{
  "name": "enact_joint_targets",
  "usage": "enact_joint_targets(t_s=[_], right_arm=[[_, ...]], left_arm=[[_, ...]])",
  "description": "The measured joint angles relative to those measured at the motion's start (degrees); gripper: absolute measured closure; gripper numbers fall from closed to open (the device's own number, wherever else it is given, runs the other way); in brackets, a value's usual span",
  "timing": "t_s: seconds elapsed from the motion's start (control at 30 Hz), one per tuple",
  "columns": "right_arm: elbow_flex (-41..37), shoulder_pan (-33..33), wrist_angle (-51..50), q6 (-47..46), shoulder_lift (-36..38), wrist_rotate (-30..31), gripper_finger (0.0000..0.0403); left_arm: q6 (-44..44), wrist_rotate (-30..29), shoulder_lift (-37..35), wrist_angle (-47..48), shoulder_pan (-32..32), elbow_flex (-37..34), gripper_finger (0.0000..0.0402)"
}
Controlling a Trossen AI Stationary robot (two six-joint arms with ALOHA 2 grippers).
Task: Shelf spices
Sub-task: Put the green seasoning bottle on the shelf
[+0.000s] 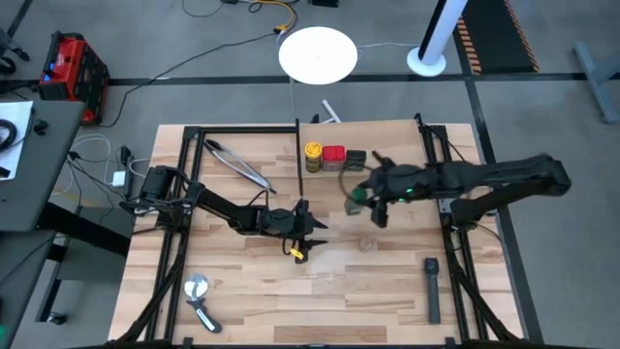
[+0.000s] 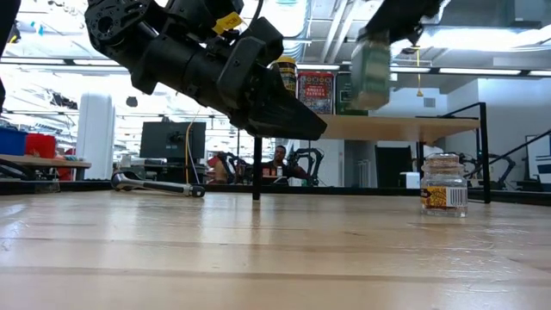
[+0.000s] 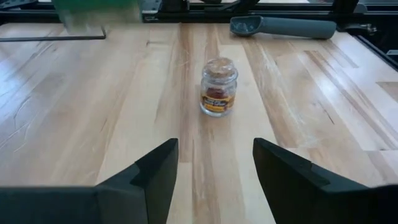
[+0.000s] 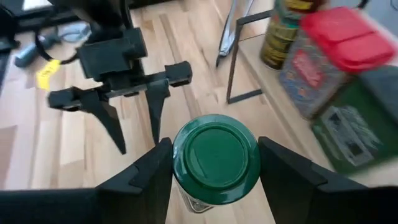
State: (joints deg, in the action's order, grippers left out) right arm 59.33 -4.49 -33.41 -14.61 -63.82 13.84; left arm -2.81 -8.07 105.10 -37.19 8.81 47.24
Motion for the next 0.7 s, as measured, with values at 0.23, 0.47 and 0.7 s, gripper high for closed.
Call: enact_joint_targets(t_s=[0.23, 0.47, 0.7], right_arm=[[2.6, 0.1, -12.8, -2.3, 6.9, 7.9, 0.0197], [5.3, 3.9, -16.9, -1.1, 8.0, 11.2, 0.0197], [5.8, 10.9, -17.7, 3.9, 5.6, 9.6, 0.0197]], left_arm=[[0.0, -0.1, 0.0, -0.3, 0.1, 0.0, 0.0201], [0.0, -0.1, 0.0, -1.9, 0.1, 0.0, 0.0201], [0.0, -0.1, 0.0, -2.6, 0.1, 0.0, 0.0201]])
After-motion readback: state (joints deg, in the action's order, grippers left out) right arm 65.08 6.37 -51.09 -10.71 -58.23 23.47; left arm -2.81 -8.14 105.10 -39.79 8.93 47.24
